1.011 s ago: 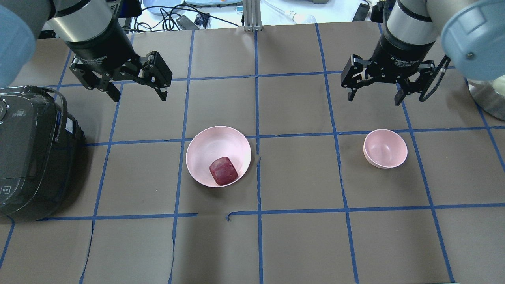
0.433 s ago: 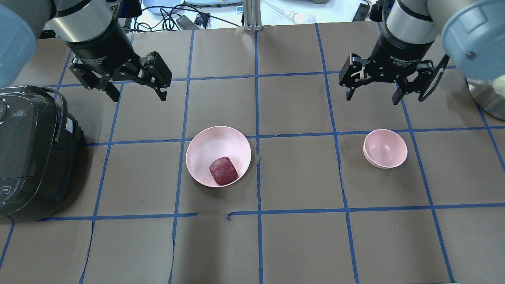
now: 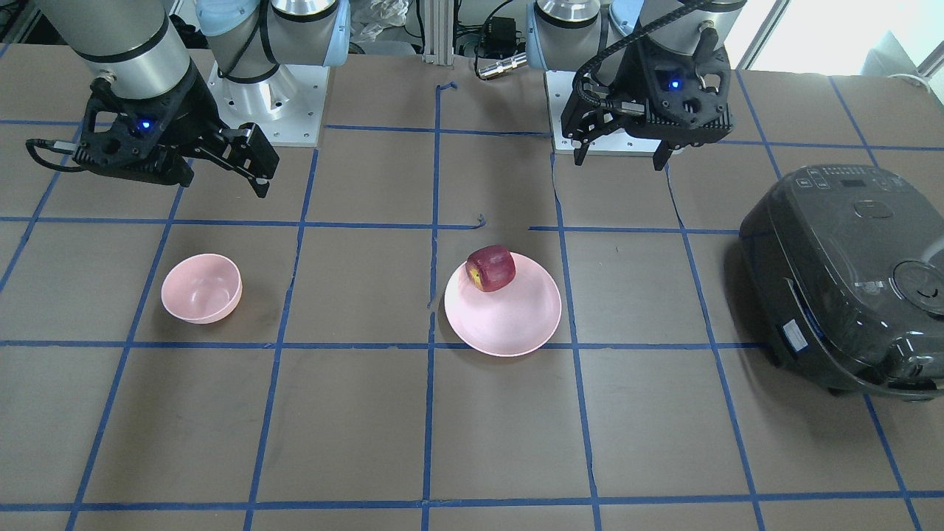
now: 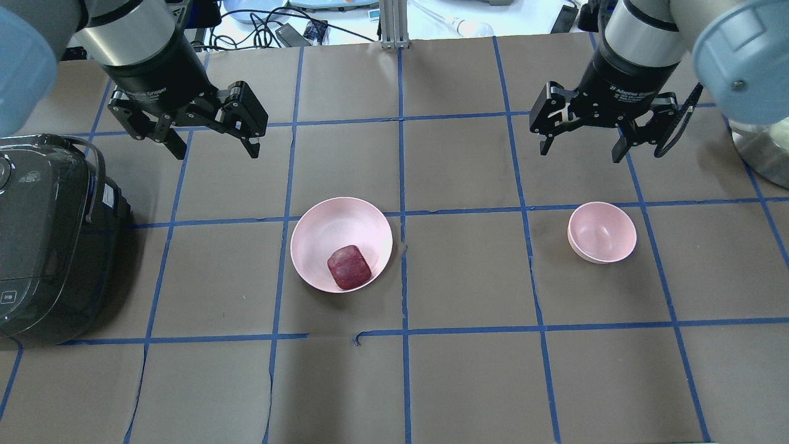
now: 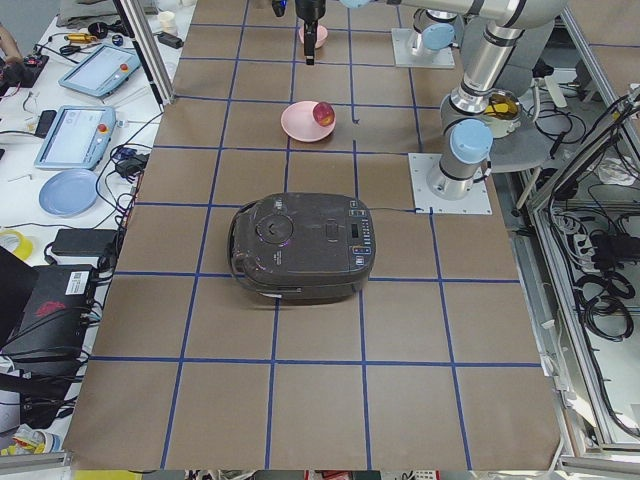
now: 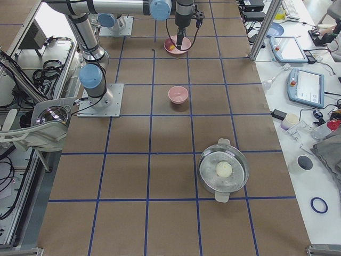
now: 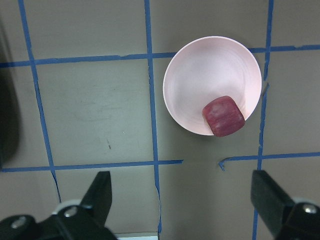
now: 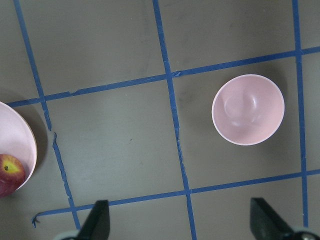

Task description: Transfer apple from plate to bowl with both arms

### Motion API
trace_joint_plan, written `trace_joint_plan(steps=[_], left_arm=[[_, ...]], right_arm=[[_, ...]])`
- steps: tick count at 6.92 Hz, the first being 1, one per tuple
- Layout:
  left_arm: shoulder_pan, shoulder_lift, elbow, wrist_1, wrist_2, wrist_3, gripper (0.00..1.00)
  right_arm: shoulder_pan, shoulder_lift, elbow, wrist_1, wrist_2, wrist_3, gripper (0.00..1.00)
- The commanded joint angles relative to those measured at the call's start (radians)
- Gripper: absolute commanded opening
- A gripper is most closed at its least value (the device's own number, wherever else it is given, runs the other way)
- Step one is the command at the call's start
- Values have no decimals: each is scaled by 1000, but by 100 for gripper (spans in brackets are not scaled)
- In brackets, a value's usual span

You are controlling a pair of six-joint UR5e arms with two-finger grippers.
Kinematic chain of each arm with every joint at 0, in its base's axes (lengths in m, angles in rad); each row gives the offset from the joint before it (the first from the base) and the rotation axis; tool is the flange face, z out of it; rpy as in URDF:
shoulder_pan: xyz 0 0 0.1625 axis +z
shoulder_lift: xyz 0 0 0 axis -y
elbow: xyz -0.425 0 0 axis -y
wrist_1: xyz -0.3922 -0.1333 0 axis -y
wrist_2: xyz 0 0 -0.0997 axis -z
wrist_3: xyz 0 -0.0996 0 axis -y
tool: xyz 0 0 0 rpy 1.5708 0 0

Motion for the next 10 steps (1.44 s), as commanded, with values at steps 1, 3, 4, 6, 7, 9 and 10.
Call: trace_joint_plan(steps=[1,3,4,6,7,9,10], left_arm=[[0,0,0,-1,0,0,100],[0,0,0,-1,0,0,100],[0,0,0,-1,0,0,100],[0,1,0,-1,1,0,100],[0,0,0,-1,0,0,100],[0,1,0,-1,1,0,100],[0,1,0,-1,1,0,100]], right_arm=[[1,1,1,-1,13,-2,100],[1,-1,2,0,13,-5,100],[0,5,5,-3,14,-11,100],[-2,-2,-4,-3,14,-8,100],[0,-2,-5,0,27,-9,100],[-2,-2,-7,-1,34,-9,100],[-2,-2,-2,-1,36,-9,100]])
